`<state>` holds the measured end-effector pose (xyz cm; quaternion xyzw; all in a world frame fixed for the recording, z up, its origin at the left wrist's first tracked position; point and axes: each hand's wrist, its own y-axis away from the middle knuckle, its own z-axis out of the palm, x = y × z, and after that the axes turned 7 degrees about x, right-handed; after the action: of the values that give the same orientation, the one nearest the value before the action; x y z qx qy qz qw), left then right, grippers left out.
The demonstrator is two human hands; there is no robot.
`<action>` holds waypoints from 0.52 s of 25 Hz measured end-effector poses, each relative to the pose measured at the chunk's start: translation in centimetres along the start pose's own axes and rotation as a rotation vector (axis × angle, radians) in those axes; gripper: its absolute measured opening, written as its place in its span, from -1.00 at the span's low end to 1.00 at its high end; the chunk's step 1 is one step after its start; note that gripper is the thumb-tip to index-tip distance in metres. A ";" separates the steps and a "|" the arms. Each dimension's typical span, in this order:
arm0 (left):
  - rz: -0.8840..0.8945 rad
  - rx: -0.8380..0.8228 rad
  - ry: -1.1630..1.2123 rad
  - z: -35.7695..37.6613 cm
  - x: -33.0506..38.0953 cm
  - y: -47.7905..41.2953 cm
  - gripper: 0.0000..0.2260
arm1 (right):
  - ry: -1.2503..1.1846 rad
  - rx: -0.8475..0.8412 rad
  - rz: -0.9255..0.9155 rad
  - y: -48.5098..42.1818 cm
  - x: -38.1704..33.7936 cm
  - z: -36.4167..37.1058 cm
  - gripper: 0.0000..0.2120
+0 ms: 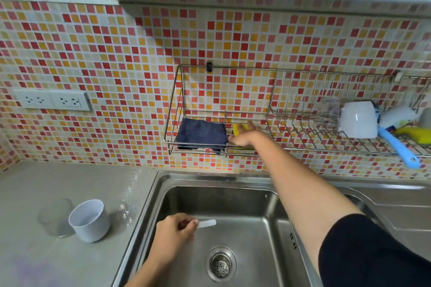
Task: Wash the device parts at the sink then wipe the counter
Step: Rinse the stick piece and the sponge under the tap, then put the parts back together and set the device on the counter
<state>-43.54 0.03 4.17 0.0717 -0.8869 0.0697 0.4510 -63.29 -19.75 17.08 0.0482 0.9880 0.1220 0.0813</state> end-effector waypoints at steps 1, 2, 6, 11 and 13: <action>0.000 0.000 0.011 0.1 0.2 0.0 -0.85 | 0.002 0.018 -0.019 -0.1 0.1 0.0 -0.30; -0.008 0.004 0.030 0.2 0.4 0.0 -0.91 | -0.018 0.068 -0.045 0.2 0.2 -0.1 -0.30; -0.064 0.005 0.137 0.5 0.8 -0.3 -0.91 | -0.254 0.638 -0.240 3.0 0.2 0.7 -0.45; -0.043 -0.005 0.148 1.1 0.7 -0.7 -0.92 | -0.470 1.120 -0.557 8.9 1.7 7.2 -0.86; -0.038 0.006 0.121 0.8 0.3 -1.2 -0.88 | -0.523 1.020 -0.567 10.7 1.9 11.5 -0.89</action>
<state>-44.10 -1.29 3.99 0.0855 -0.8564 0.0683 0.5046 -62.36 -6.54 8.45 -0.1541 0.8439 -0.4055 0.3157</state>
